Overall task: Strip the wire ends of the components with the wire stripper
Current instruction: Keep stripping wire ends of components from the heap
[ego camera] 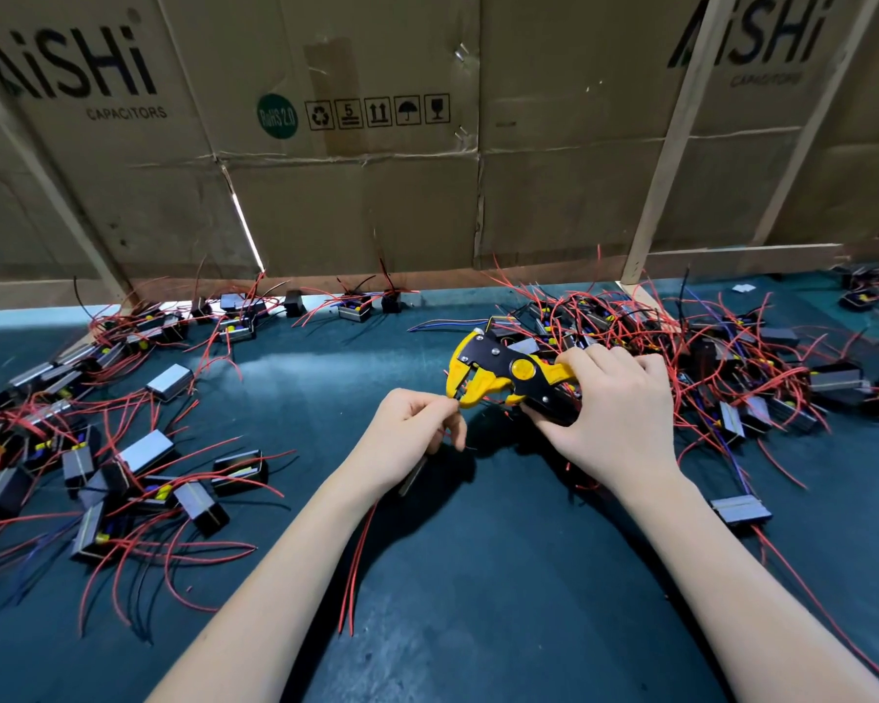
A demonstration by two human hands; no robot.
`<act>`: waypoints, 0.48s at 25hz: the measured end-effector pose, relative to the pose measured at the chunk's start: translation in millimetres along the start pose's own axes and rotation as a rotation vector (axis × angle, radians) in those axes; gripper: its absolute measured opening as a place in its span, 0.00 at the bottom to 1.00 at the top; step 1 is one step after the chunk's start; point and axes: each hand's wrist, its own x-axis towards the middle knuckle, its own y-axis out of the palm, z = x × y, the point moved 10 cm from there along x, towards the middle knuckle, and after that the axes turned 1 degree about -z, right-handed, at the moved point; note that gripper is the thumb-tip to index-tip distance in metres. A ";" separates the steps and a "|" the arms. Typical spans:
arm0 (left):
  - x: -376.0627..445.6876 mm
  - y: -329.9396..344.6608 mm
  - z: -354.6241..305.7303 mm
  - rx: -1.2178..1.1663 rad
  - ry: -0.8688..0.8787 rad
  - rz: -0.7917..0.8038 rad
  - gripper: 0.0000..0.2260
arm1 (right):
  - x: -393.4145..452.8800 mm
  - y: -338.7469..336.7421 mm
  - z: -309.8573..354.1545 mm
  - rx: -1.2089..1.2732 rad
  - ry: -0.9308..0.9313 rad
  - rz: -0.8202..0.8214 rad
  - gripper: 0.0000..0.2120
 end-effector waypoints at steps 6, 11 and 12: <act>0.9 -1.3 -0.8 -0.034 0.004 0.001 0.19 | 0.7 2.1 -1.1 -0.033 0.001 0.027 0.20; -2.7 -4.2 -2.2 -0.048 0.042 -0.004 0.16 | -1.2 4.4 -1.2 -0.023 -0.002 0.027 0.21; -2.9 -4.5 -1.6 -0.036 0.046 -0.006 0.16 | -1.3 4.4 -0.6 -0.021 -0.009 0.024 0.21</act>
